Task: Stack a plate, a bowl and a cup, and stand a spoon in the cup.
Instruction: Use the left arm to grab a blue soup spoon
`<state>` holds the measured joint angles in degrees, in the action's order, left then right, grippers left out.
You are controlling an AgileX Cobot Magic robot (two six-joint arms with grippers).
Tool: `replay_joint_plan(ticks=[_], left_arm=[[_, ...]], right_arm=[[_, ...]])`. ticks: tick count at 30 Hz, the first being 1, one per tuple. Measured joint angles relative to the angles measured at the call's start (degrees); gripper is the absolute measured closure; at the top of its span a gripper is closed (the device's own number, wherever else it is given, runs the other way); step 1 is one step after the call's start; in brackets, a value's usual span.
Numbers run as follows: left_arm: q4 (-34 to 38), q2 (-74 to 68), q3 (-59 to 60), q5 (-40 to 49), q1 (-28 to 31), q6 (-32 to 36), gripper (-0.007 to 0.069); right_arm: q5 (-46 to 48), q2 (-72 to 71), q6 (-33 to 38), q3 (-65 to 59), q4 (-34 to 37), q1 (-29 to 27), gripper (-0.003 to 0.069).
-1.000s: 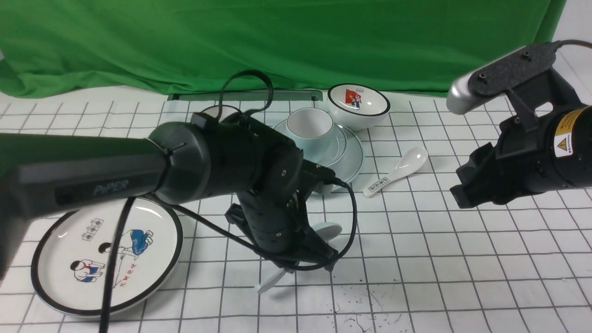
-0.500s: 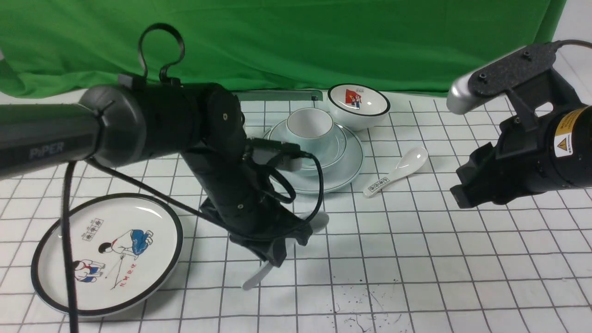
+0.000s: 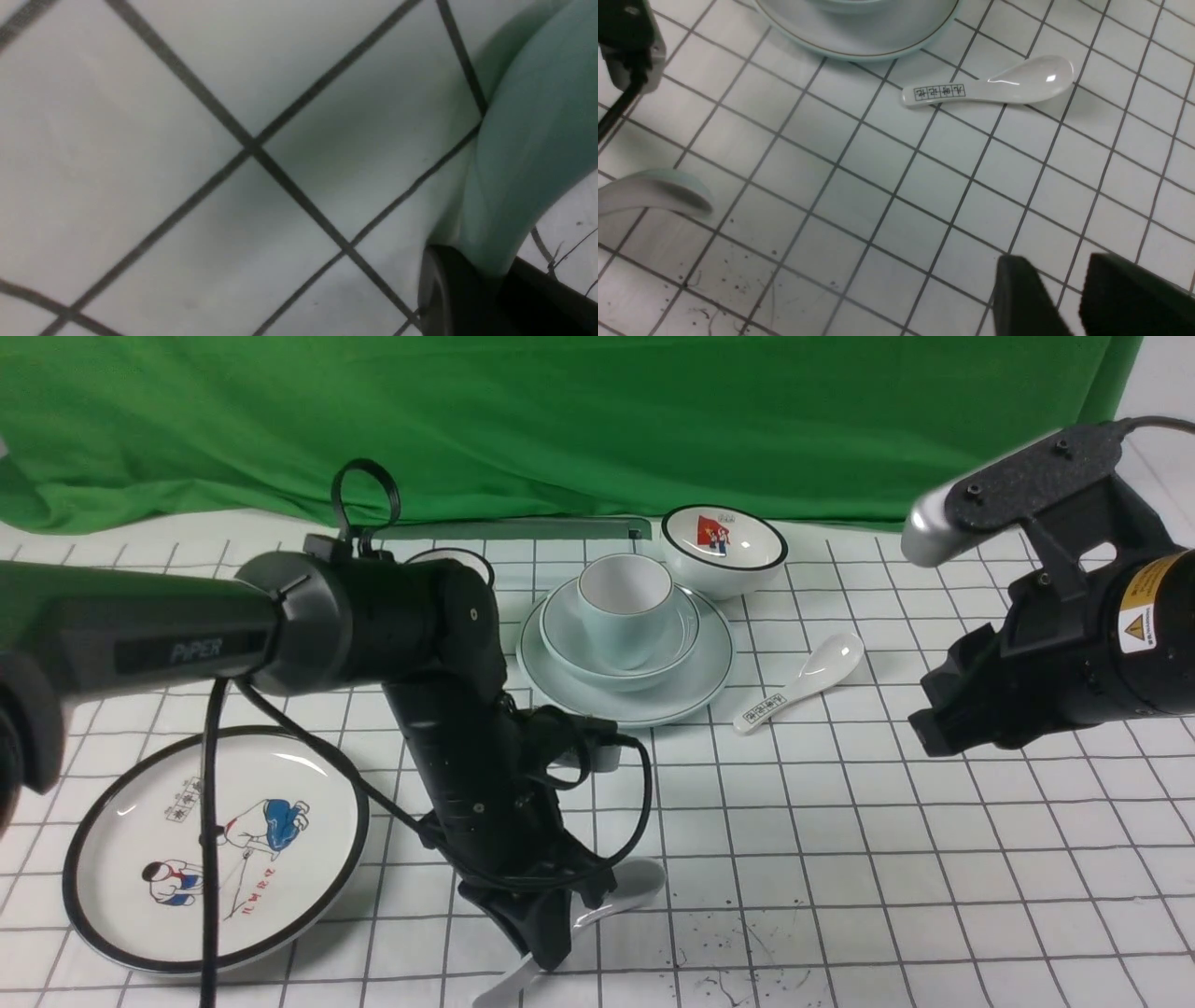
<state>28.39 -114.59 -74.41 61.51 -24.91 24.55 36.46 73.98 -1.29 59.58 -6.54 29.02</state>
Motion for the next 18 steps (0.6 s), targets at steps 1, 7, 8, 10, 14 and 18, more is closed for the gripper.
replay_joint_plan(ticks=[1, 7, 8, 10, 14, 18], left_arm=[[0.57, -0.03, 0.0, -0.51, 0.02, 0.0, 0.0633], [4.12, 0.04, 0.0, -3.98, 0.18, 0.96, 0.0633], [4.66, 0.32, 0.0, -4.77, 0.25, 1.21, 0.0633], [5.03, 0.6, 0.0, -5.24, 0.25, 1.28, 0.0633], [10.99, 3.66, -0.13, -6.99, 1.64, 2.46, 0.0633], [15.43, 5.06, -2.65, -9.23, 4.01, 4.74, 0.0633]], right_arm=[[0.0, 0.0, 0.0, 0.0, 0.0, 0.0, 0.0421], [0.24, 0.0, 0.0, 0.0, 0.0, 0.0, 0.0421], [0.28, 0.0, 0.0, 0.0, 0.0, 0.0, 0.0421], [0.28, 0.0, 0.0, 0.0, 0.0, 0.0, 0.0421], [0.17, 0.0, 0.05, 0.0, 0.0, 0.0, 0.0421], [-0.01, 0.0, 0.05, 0.0, 0.0, 0.0, 0.0421]])
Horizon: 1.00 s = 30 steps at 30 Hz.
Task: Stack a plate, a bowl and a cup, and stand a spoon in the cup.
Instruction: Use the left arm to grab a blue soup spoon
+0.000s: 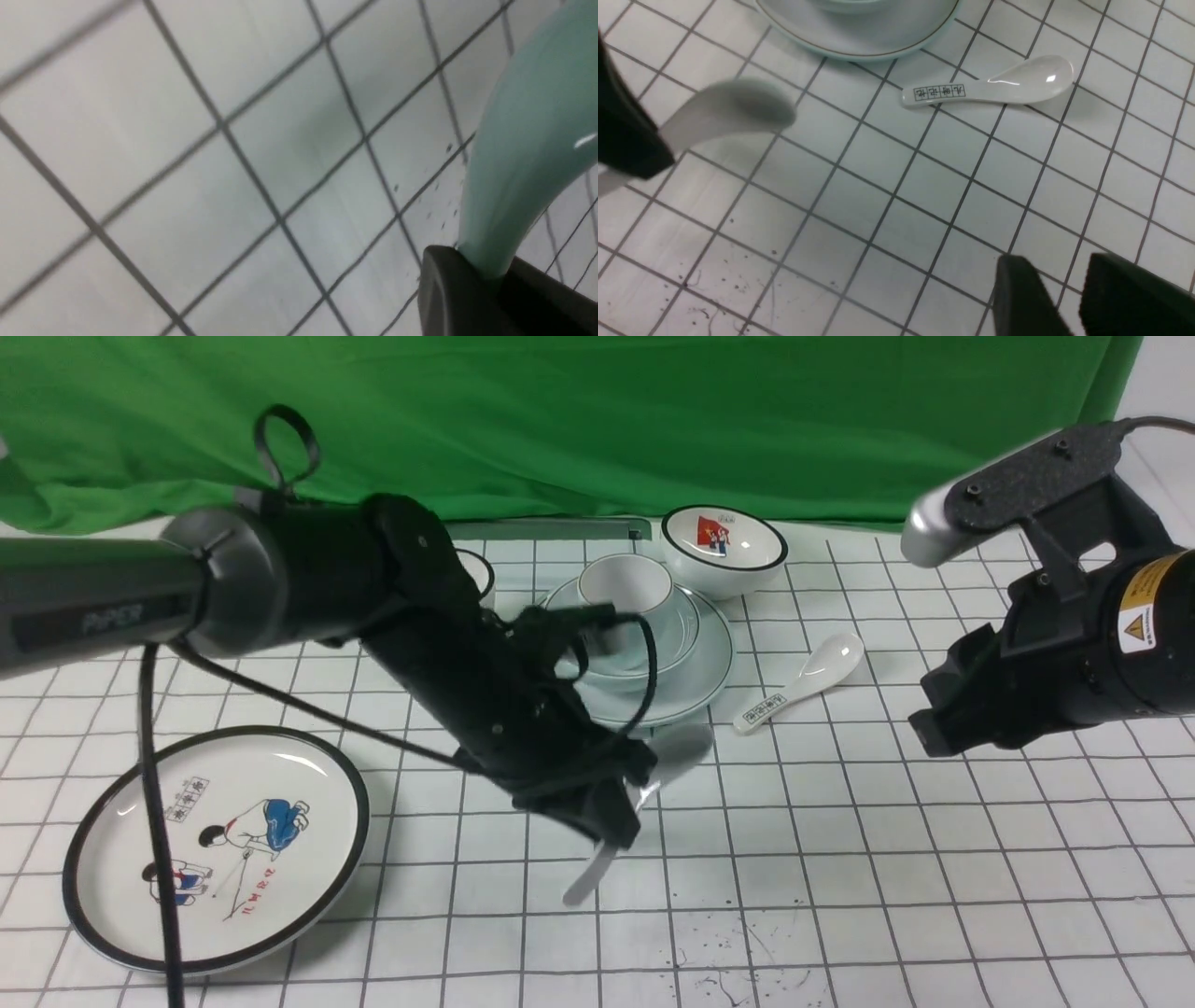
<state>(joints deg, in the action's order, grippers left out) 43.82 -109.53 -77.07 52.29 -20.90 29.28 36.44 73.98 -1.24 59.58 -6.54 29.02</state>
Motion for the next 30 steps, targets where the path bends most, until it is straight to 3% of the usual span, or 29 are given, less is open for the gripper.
replay_joint_plan(ticks=[15, 20, 22, 25, 30], left_arm=[[1.0, -1.13, -14.61, -27.26, 2.03, 1.35, 0.0633], [-0.26, -1.48, -14.66, -19.76, 3.5, -0.23, 0.0633], [-0.63, -1.67, -15.61, -10.21, 5.19, -2.89, 0.0633], [-0.63, -1.67, -16.15, -4.86, 6.98, -7.66, 0.0633], [1.72, -2.19, -16.42, -5.02, 9.35, -12.81, 0.0633]], right_arm=[[-0.18, 0.0, 0.0, 0.0, 0.0, 0.0, 0.0421], [0.01, 0.0, 0.05, 0.0, 0.0, 0.0, 0.0421], [-0.12, 0.0, 0.19, 0.0, 0.0, 0.0, 0.0421], [-0.71, 0.0, 0.19, 0.0, 0.0, 0.0, 0.0421], [-1.13, 0.0, 0.23, 0.0, 0.0, 0.0, 0.0421]])
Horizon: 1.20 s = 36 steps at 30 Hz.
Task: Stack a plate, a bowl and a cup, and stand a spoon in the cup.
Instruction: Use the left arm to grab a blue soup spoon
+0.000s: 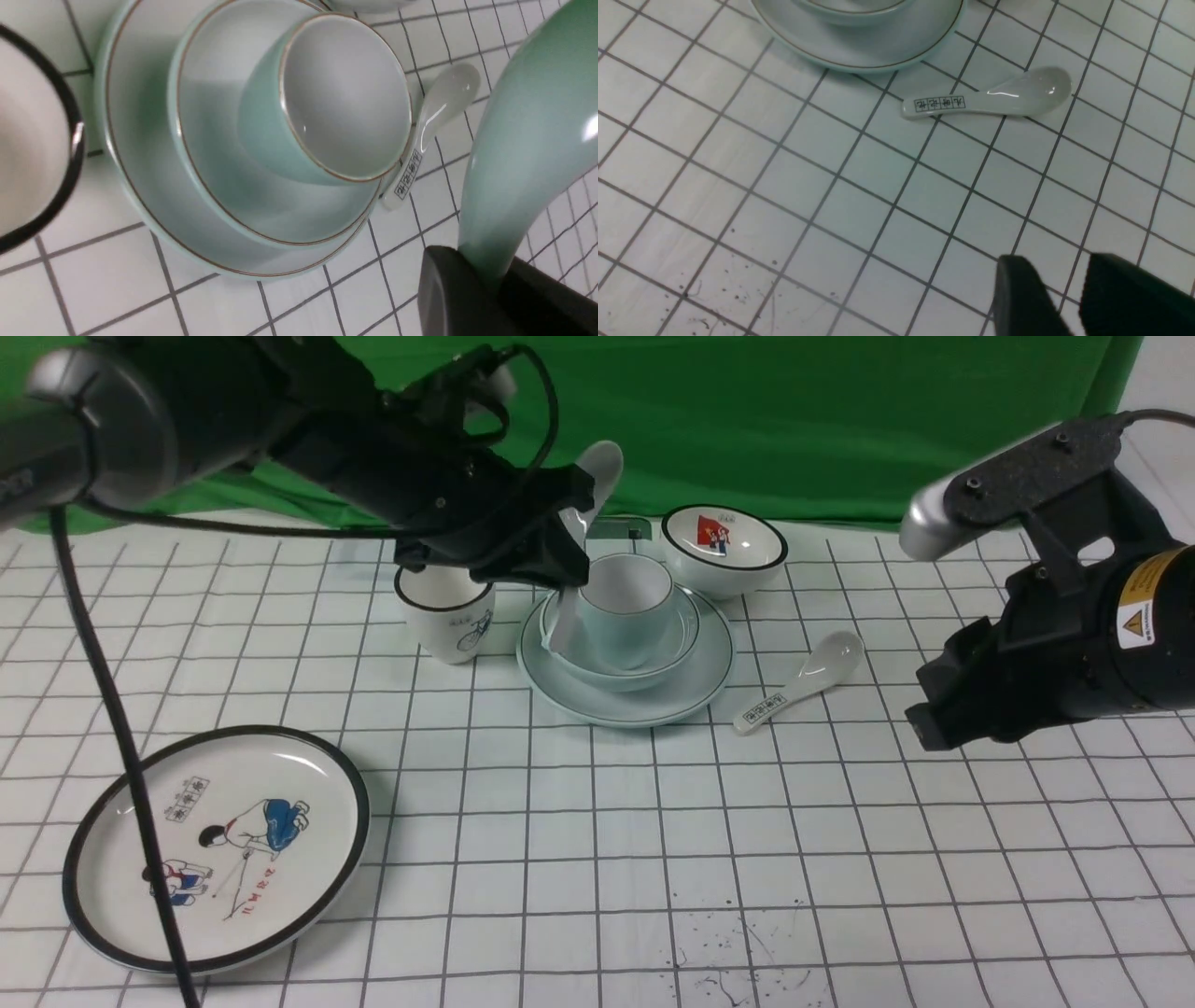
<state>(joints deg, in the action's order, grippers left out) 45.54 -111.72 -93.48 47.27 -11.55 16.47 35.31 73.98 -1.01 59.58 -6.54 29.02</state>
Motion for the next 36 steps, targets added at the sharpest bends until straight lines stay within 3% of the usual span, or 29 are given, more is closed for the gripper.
replay_joint_plan(ticks=[3, 5, 8, 10, 16, 28, 31, 36], left_arm=[[3.39, -0.89, -0.15, 2.68, 1.38, -0.63, 0.0633], [4.35, -1.41, -0.15, 9.05, 1.95, 2.57, 0.0632], [2.39, -1.38, 0.05, 18.16, 1.39, 7.91, 0.0632], [-3.26, -0.57, 2.85, 21.21, -0.84, 9.61, 0.0632], [-8.44, -0.62, 12.74, 19.84, -6.27, 11.91, 0.0632], [-6.31, -6.13, 14.68, 19.64, -11.42, 12.98, 0.0624], [-8.31, -7.01, 14.74, 18.96, -11.87, 13.04, 0.0573], [-10.69, -6.55, 14.74, 16.79, -11.87, 12.36, 0.036]], right_arm=[[0.36, 0.0, 0.0, 0.0, 0.0, 0.0, 0.0421], [1.21, 0.0, 0.0, 0.0, 0.0, 0.0, 0.0421], [1.72, 0.0, 0.02, 0.0, 0.0, 0.0, 0.0421], [1.84, 0.0, 0.32, 0.0, 0.05, 0.0, 0.0421], [1.79, 0.0, 0.37, 0.0, 0.05, 0.0, 0.0421], [1.73, 0.0, 0.44, 0.0, 0.05, 0.0, 0.0421], [1.67, 0.0, 0.39, 0.0, 0.1, 0.0, 0.0421], [1.63, 0.0, 0.39, 0.0, 0.1, 0.0, 0.0421]])
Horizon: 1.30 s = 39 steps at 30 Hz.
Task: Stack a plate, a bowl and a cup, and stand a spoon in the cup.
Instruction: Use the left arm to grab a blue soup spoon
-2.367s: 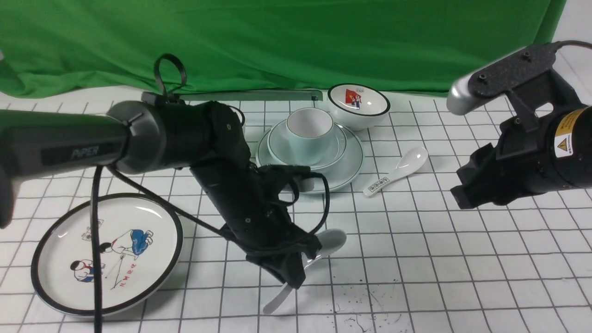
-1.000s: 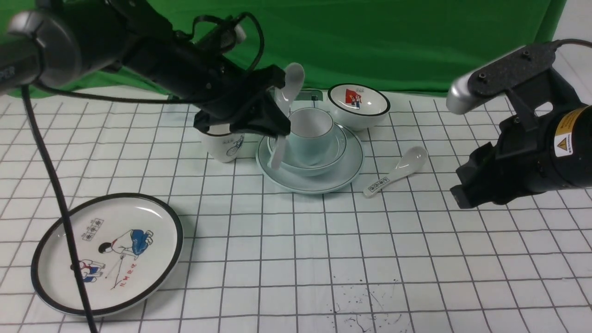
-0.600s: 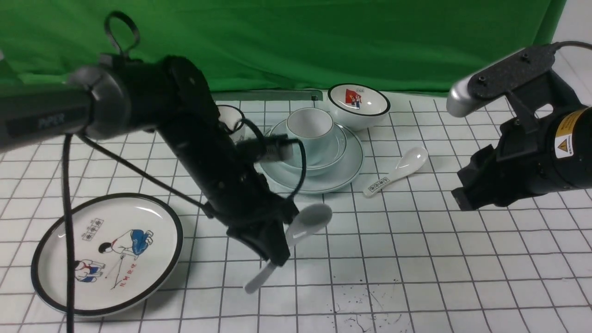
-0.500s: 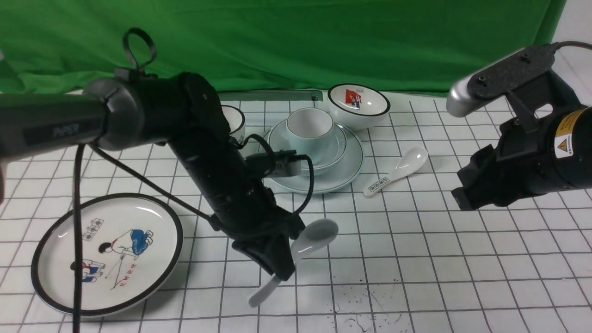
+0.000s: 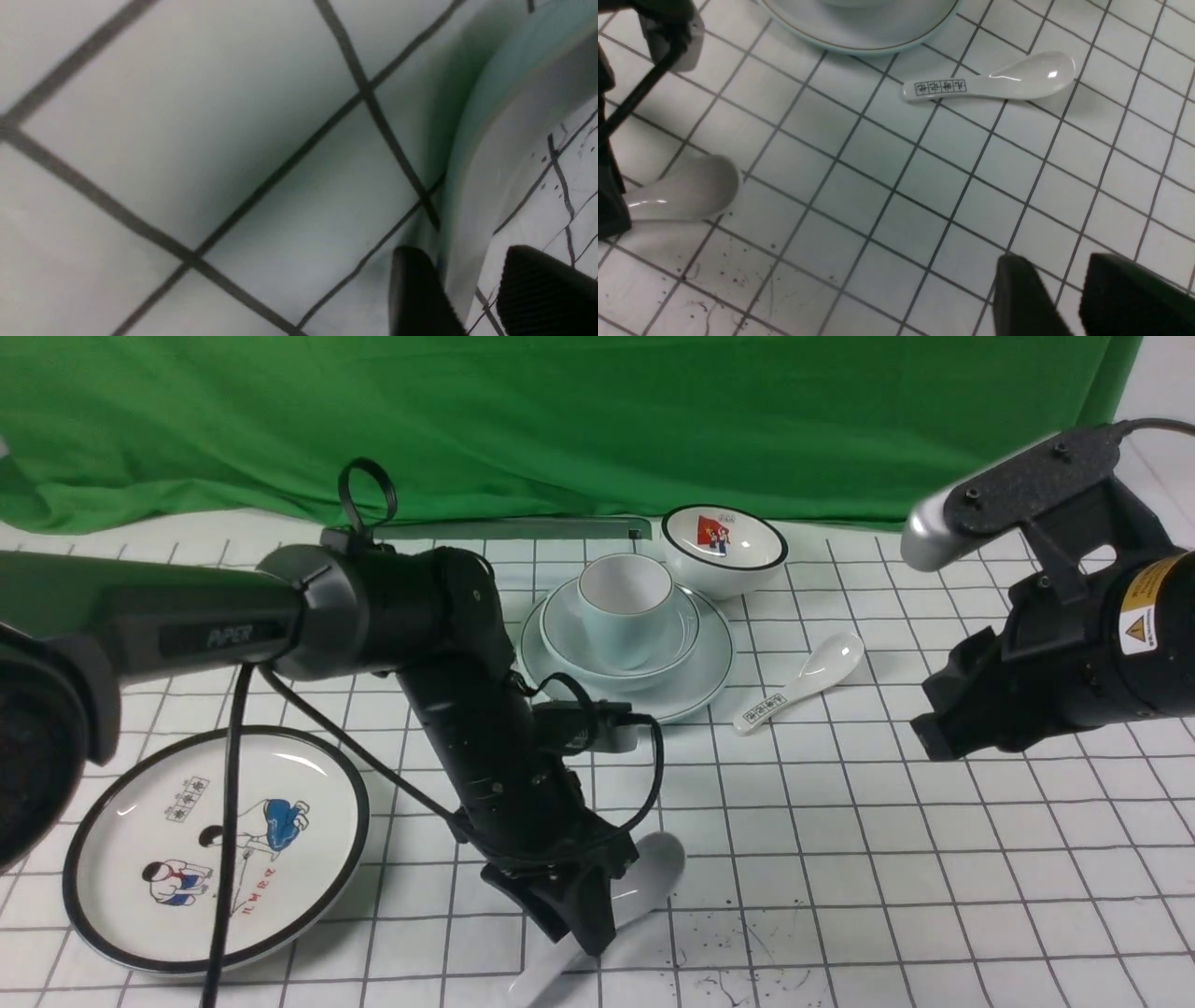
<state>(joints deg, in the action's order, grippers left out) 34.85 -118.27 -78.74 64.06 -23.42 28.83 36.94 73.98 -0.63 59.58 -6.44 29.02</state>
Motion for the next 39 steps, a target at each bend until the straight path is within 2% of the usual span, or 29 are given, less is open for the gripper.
replay_joint_plan(ticks=[3, 5, 7, 10, 11, 13, 15, 19, 23, 28, 33, 39], left_arm=[[-1.17, 0.25, -1.25, -0.15, -0.14, -2.35, 0.0216], [-3.96, 0.88, -2.7, -0.45, -0.14, -5.36, 0.0162], [-6.23, 2.3, -3.6, -0.52, -0.14, -7.22, 0.0156], [-7.24, 5.08, -3.88, -0.44, -0.66, -8.45, 0.0213], [-7.89, 6.4, -3.88, -0.36, -1.33, -9.43, 0.0287], [-8.31, 7.41, -3.53, -0.3, -1.99, -9.98, 0.0347], [-9.07, 9.3, -0.59, -0.68, -4.3, -10.95, 0.0524], [-9.79, 9.24, 6.26, -3.15, -8.2, -12.06, 0.0645], [-11.47, 9.16, 11.42, -7.77, -10.77, -14.67, 0.0659], [-15.93, 9.29, 11.25, -10.51, -10.76, -20.61, 0.0653], [-22.04, 9.29, 9.53, -16.97, -8.25, -26.18, 0.0642], [-23.23, 9.29, 7.73, -24.99, -3.06, -31.34, 0.063]], right_arm=[[0.0, 0.0, 0.2, 0.0, 0.0, 0.0, 0.0421], [0.0, 0.0, 0.25, 0.0, 0.0, 0.0, 0.0421], [0.0, 0.0, 0.63, 0.0, 0.0, 0.0, 0.0421], [0.0, 0.0, 0.63, 0.0, 0.0, 0.0, 0.0421], [0.0, 0.0, 0.63, 0.0, 0.0, 0.0, 0.0421], [0.0, 0.0, 0.63, 0.0, 0.0, 0.0, 0.0421], [0.0, 0.0, 0.63, 0.0, 0.0, 0.0, 0.0421], [-0.02, 0.0, 1.54, 0.0, 0.0, 0.0, 0.0421], [-0.07, 0.0, 1.8, 0.0, 0.0, 0.0, 0.0421], [-0.24, 0.0, 1.85, 0.0, 0.0, 0.0, 0.0421], [-0.24, 0.0, 1.85, 0.0, 0.0, 0.0, 0.0421], [-0.24, 0.0, 1.85, 0.0, 0.0, 0.0, 0.0421]])
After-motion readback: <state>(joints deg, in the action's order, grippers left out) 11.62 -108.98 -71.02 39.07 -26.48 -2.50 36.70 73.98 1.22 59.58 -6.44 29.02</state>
